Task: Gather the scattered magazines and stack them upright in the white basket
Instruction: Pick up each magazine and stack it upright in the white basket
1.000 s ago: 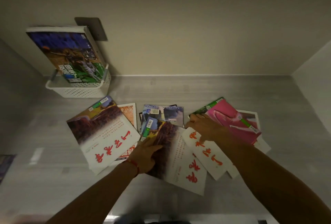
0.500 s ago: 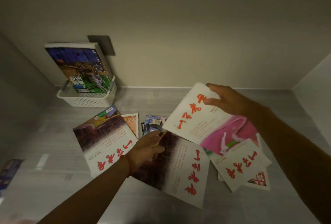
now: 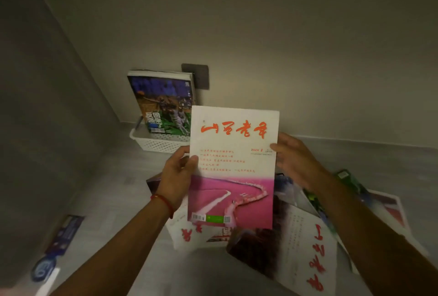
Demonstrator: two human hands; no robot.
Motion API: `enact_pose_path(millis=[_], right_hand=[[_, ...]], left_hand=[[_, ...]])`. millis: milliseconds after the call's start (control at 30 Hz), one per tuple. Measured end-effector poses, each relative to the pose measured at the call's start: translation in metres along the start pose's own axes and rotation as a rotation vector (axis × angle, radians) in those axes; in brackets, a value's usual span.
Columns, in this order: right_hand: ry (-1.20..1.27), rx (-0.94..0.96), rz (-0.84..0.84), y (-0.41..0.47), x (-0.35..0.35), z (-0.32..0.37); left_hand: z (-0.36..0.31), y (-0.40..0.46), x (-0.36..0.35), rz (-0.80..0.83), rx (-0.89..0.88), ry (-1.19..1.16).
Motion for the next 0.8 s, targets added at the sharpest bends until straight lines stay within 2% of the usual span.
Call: enact_pose_path(millis=[133, 233, 367, 467, 567, 700, 800], right_hand=[[-0.350, 0.147, -0.169, 0.015, -0.066, 0.023], [-0.584, 0.318, -0.339, 0.030, -0.123, 0.063], [-0.622, 0.471, -0.454, 0.054, -0.186, 0.113], [-0.637, 0.463, -0.514, 0.082, -0.213, 0.135], [-0.630, 0.407, -0.554, 0.110, -0.226, 0.142], [-0.547, 0.291, -0.571, 0.140, -0.228, 0.128], [-0.418, 0.139, -0.517, 0.162, -0.226, 0.106]], left_hand=[[-0.004, 0.033, 0.085, -0.071, -0.020, 0.063], [-0.015, 0.070, 0.149, -0.155, -0.103, 0.106], [-0.040, 0.123, 0.219, -0.239, -0.245, 0.295], [-0.038, 0.162, 0.254, -0.242, -0.253, 0.402], [-0.023, 0.192, 0.267, -0.223, -0.214, 0.362], [0.010, 0.214, 0.266, -0.190, -0.124, 0.325], [0.041, 0.225, 0.271, -0.204, -0.064, 0.322]])
Point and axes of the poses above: each hand's wrist, its own y-axis towards the middle knuckle, its own x-axis out of the back of the hand, z = x × y, the point moved 9 cm from there along y, towards the middle knuckle, and after that the axes turned 14 degrees about -x, right-handed, at the moved point
